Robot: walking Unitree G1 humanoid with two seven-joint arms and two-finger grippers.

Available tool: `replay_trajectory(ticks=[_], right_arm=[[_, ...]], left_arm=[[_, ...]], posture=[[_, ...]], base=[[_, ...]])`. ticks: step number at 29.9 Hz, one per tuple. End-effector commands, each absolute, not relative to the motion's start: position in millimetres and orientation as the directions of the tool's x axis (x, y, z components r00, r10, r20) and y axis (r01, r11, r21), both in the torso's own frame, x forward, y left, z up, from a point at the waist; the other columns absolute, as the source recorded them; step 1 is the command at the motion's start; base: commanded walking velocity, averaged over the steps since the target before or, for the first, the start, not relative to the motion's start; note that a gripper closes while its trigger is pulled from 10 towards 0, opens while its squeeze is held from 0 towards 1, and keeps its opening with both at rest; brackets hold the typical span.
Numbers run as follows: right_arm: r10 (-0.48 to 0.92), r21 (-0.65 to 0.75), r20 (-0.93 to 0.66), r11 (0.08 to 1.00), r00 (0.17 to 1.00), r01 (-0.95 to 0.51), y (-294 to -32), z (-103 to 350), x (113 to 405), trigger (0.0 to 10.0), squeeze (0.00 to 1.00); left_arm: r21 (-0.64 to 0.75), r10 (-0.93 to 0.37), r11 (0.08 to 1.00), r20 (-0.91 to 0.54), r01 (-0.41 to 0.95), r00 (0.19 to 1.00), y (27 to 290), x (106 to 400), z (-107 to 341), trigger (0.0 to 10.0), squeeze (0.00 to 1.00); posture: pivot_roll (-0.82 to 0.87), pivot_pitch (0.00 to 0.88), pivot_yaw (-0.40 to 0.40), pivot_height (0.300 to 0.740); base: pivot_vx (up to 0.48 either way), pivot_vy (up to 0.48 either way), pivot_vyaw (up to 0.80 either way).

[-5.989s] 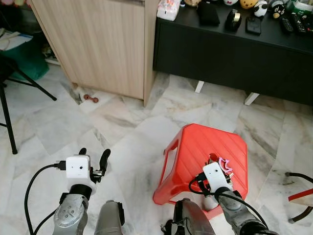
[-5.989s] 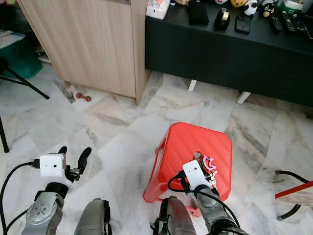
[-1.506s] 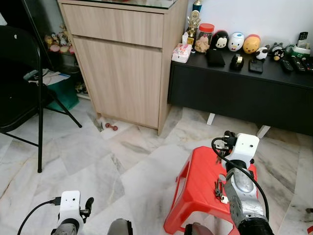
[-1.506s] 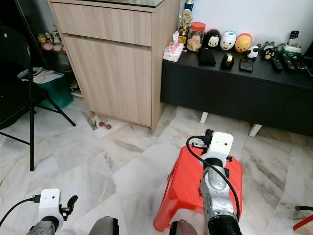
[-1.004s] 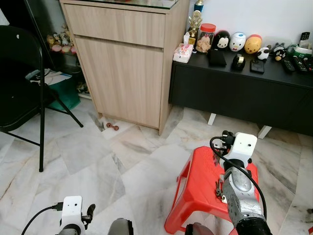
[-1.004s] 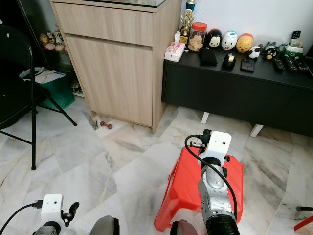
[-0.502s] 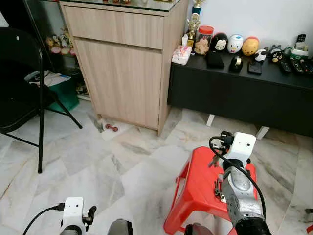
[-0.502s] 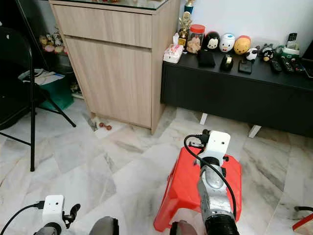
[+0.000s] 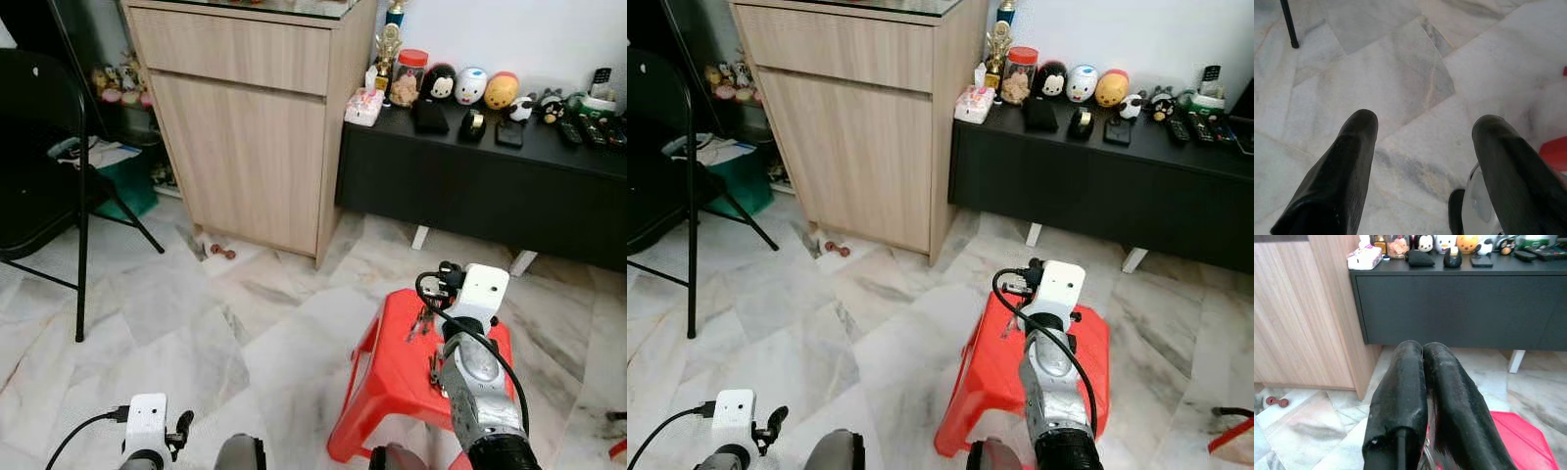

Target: Hang keys on a hook

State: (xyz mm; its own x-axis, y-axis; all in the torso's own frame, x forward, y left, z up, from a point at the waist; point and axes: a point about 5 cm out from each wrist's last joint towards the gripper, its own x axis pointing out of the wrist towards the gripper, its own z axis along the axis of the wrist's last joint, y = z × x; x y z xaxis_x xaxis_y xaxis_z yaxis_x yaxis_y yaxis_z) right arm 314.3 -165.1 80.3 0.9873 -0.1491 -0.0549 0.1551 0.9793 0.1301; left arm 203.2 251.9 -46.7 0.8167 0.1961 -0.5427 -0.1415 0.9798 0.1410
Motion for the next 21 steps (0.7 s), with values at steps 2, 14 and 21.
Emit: replay_trajectory(ticks=[2, 14, 21], right_arm=[[-0.155, 0.136, -0.029, 0.978, 0.988, 0.157, -167.4, 87.6, 314.8, 10.0, 0.00], [-0.138, 0.148, -0.015, 0.979, 0.990, 0.138, -162.9, 93.5, 317.7, 10.0, 0.00], [-0.150, 0.133, -0.020, 0.980, 0.989, 0.151, -164.7, 94.2, 317.1, 10.0, 0.00]], left_arm=[[0.129, 0.193, 0.981, -0.549, -0.146, 0.813, 249.0, 201.0, -49.1, 10.0, 0.00], [0.138, 0.205, 0.978, -0.537, -0.154, 0.818, 250.4, 203.4, -47.0, 10.0, 0.00], [0.136, 0.202, 0.979, -0.535, -0.152, 0.820, 249.9, 203.8, -46.9, 10.0, 0.00]], posture=[[0.18, 0.000, -0.059, 0.639], [0.18, 0.000, -0.060, 0.639], [0.18, 0.000, -0.058, 0.677]], base=[[-0.274, 0.000, 0.00], [-0.043, 0.000, 0.00], [0.000, 0.000, 0.00]])
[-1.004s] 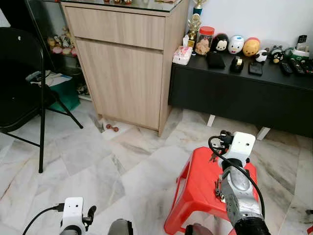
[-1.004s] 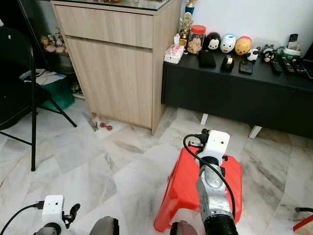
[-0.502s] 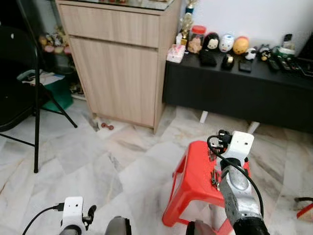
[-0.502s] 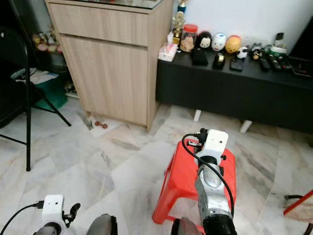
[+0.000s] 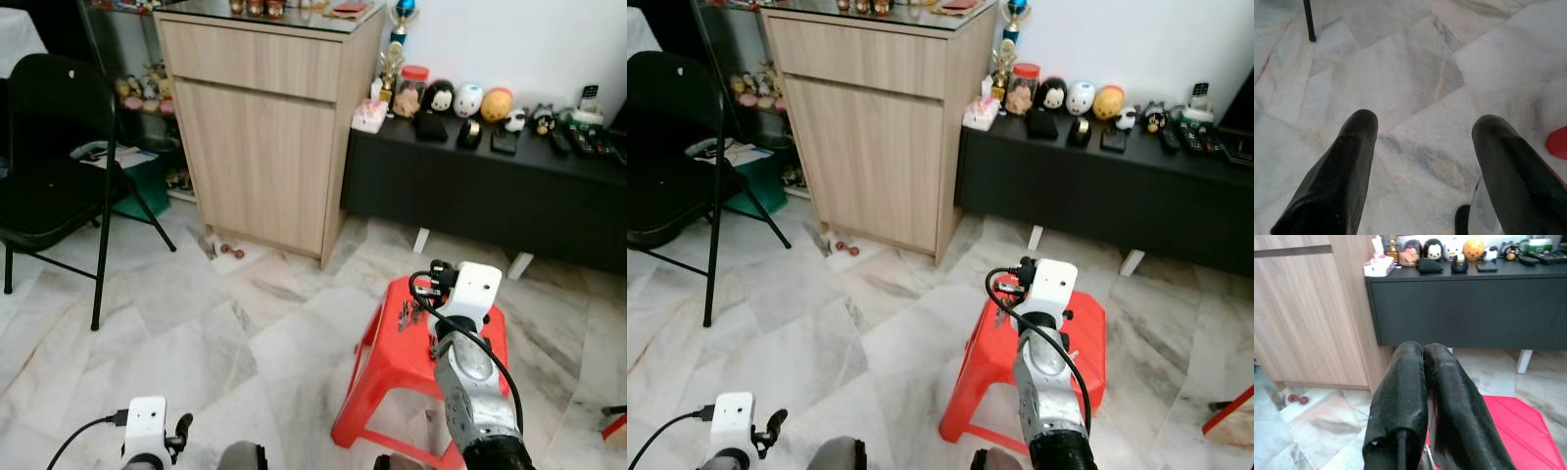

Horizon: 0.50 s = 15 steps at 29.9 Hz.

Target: Hang keys on a hook

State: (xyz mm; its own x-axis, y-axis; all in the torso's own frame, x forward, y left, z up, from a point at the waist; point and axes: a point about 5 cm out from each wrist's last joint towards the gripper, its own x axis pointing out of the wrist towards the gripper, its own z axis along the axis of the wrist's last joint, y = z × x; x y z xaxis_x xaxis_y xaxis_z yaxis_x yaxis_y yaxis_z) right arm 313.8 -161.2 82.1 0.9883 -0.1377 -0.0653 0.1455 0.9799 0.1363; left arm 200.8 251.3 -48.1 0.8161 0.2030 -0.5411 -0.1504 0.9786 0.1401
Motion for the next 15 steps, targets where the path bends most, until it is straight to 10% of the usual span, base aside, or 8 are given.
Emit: replay_trajectory(ticks=[1, 15], right_arm=[[-0.150, 0.133, -0.020, 0.980, 0.989, 0.151, -164.7, 94.2, 317.1, 10.0, 0.00], [-0.166, 0.129, -0.027, 0.977, 0.986, 0.168, -170.3, 95.3, 317.5, 10.0, 0.00]], left_arm=[[0.136, 0.202, 0.979, -0.535, -0.152, 0.820, 249.9, 203.8, -46.9, 10.0, 0.00], [0.131, 0.202, 0.979, -0.537, -0.156, 0.819, 248.7, 204.2, -47.2, 10.0, 0.00]], posture=[[0.18, 0.000, -0.058, 0.677], [0.17, 0.000, -0.062, 0.740]], base=[[0.000, 0.000, 0.00], [0.000, 0.000, 0.00]])
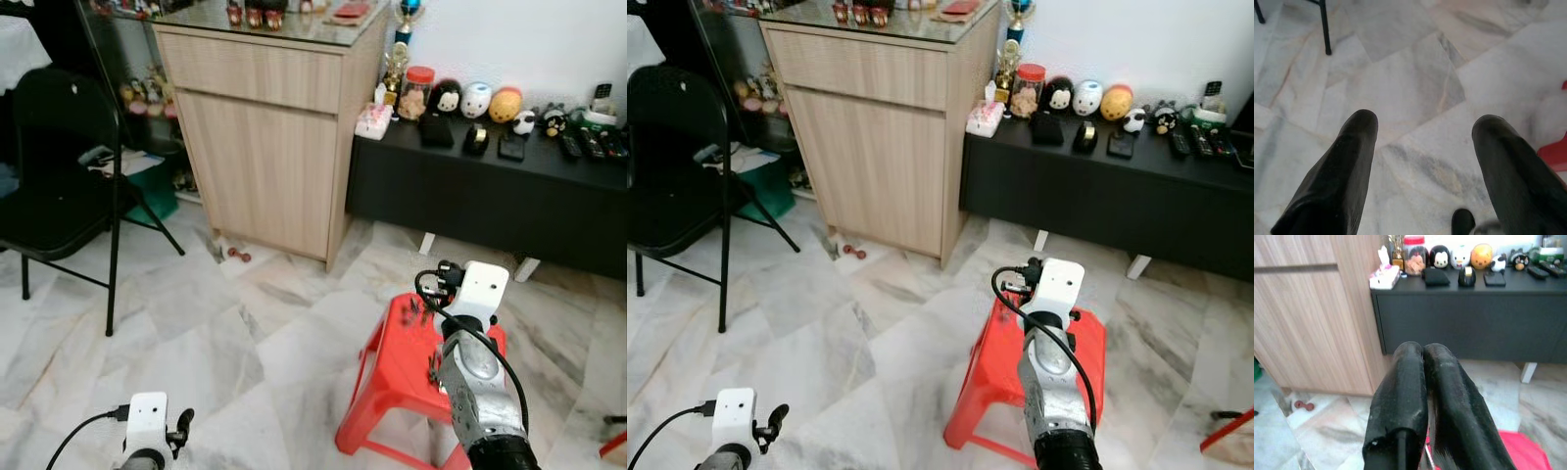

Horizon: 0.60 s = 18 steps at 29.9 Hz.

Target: Hang keys on a hook

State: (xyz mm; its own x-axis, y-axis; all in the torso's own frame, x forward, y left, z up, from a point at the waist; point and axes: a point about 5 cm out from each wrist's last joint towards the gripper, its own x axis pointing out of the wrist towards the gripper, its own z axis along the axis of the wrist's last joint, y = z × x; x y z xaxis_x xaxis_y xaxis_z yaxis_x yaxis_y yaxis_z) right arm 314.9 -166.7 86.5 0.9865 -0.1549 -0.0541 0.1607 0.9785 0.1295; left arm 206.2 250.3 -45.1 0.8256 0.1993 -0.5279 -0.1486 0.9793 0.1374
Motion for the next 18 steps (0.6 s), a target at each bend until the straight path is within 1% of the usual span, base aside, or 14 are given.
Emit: replay_trajectory(ticks=[1, 5, 11, 15, 16, 17, 18], right_arm=[[-0.166, 0.129, -0.027, 0.977, 0.986, 0.168, -170, 95, 318, 10.0, 0.00], [-0.167, 0.125, -0.029, 0.978, 0.985, 0.170, -172, 95, 317, 10.0, 0.00], [-0.196, 0.087, -0.093, 0.975, 0.976, 0.204, -179, 83, 314, 10.0, 0.00], [-0.268, 0.054, -0.145, 0.959, 0.952, 0.278, -198, 68, 303, 10.0, 0.00], [-0.268, 0.054, -0.145, 0.959, 0.952, 0.278, -198, 68, 303, 10.0, 0.00], [-0.304, 0.056, -0.174, 0.946, 0.937, 0.318, -207, 61, 298, 10.0, 0.00], [-0.316, 0.064, -0.183, 0.941, 0.931, 0.332, -210, 59, 297, 10.0, 0.00]], left_arm=[[0.131, 0.202, 0.979, -0.537, -0.156, 0.819, 249, 204, -47, 10.0, 0.00], [0.118, 0.203, 0.979, -0.541, -0.166, 0.816, 246, 203, -49, 10.0, 0.00], [0.122, 0.209, 0.978, -0.551, -0.170, 0.808, 246, 200, -51, 10.0, 0.00], [0.121, 0.215, 0.977, -0.556, -0.178, 0.803, 247, 197, -52, 10.0, 0.00], [0.121, 0.215, 0.977, -0.556, -0.178, 0.803, 247, 197, -52, 10.0, 0.00], [0.117, 0.217, 0.976, -0.556, -0.183, 0.802, 247, 196, -53, 10.0, 0.00], [0.115, 0.217, 0.976, -0.556, -0.184, 0.802, 247, 196, -53, 10.0, 0.00]], posture=[[0.17, 0.000, -0.062, 0.740], [0.17, 0.000, -0.068, 0.740], [0.16, 0.000, -0.071, 0.740], [0.16, 0.000, -0.069, 0.740], [0.16, 0.000, -0.069, 0.740], [0.15, 0.000, -0.069, 0.740], [0.15, 0.000, -0.069, 0.740]], base=[[0.000, 0.000, 0.00], [0.000, 0.000, 0.00], [0.000, 0.000, 0.00], [0.000, 0.000, 0.00], [0.000, 0.000, 0.00], [0.000, 0.000, 0.00], [0.000, 0.000, 0.00]])
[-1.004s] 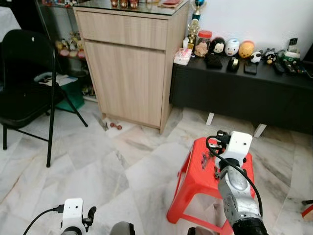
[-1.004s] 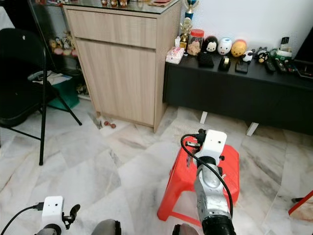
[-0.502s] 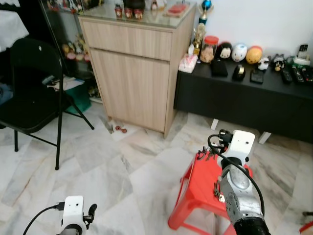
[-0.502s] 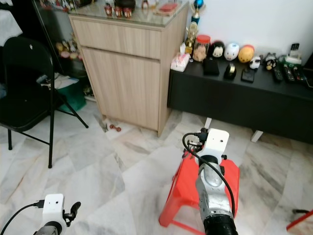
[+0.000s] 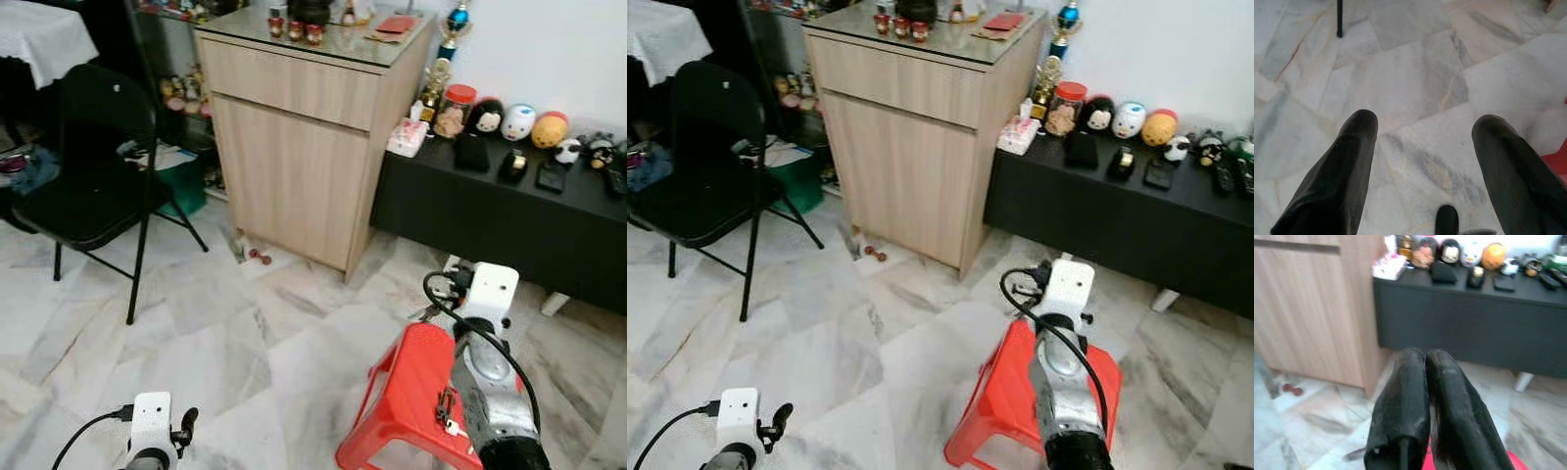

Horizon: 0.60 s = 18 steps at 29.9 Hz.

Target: Hang keys on a hook

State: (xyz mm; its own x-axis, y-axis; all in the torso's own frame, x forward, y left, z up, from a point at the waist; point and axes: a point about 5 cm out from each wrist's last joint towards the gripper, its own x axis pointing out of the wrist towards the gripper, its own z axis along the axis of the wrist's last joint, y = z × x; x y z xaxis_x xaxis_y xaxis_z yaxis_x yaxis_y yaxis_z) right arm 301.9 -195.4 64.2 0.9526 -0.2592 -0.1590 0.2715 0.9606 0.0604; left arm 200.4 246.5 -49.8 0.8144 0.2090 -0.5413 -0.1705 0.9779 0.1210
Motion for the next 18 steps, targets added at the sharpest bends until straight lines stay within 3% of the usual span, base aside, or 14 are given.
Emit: replay_trajectory(ticks=[1, 8, 18], right_arm=[[-0.330, 0.072, -0.191, 0.935, 0.924, 0.349, -213, 58, 296, 10.0, 0.00], [-0.348, 0.113, -0.176, 0.922, 0.921, 0.370, -215, 63, 299, 10.0, 0.00], [-0.317, 0.123, -0.183, 0.932, 0.931, 0.342, -206, 62, 302, 10.0, 0.00]], left_arm=[[0.115, 0.217, 0.976, -0.557, -0.184, 0.802, 247, 196, -53, 10.0, 0.00], [0.124, 0.203, 0.979, -0.564, -0.160, 0.801, 245, 197, -53, 10.0, 0.00], [0.128, 0.199, 0.980, -0.560, -0.153, 0.805, 243, 199, -53, 10.0, 0.00]], posture=[[0.15, 0.000, -0.067, 0.740], [0.15, 0.000, -0.062, 0.740], [0.15, 0.000, -0.065, 0.740]], base=[[0.000, 0.000, 0.00], [0.000, 0.000, -0.07], [0.000, 0.000, -0.79]])
